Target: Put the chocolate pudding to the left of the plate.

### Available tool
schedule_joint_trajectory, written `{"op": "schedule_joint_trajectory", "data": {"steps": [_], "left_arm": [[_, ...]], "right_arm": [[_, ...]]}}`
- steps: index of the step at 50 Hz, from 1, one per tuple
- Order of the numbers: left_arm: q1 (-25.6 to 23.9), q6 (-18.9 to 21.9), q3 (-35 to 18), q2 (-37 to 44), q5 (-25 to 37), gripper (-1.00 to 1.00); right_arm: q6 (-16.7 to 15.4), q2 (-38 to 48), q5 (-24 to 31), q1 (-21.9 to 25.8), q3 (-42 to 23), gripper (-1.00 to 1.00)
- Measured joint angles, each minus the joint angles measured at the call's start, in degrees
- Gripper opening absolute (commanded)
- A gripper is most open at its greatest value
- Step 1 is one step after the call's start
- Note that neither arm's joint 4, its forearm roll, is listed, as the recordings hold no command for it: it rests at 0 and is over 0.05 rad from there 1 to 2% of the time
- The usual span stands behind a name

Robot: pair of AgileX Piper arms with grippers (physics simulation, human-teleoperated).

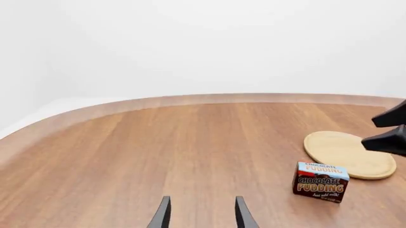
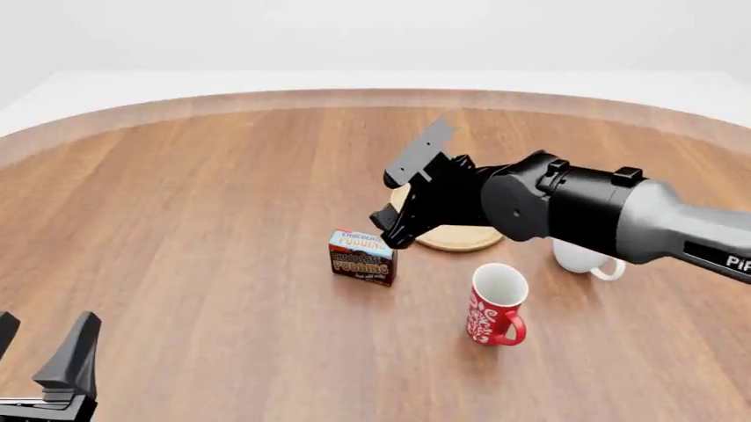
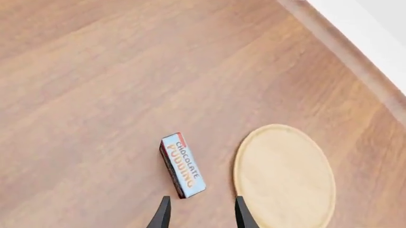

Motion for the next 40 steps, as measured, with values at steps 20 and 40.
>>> {"op": "schedule_joint_trajectory", "data": {"steps": [20,40], "left_arm": [[0.0,0.0,0.0,0.0,0.0,1.0],[0.0,0.0,0.0,0.0,0.0,1.0]], "right_arm": [[1.3,2.6,-2.1,0.2,0.9,1.0],[2.3,5.5,-4.4,0.1,0.7,1.0]]}}
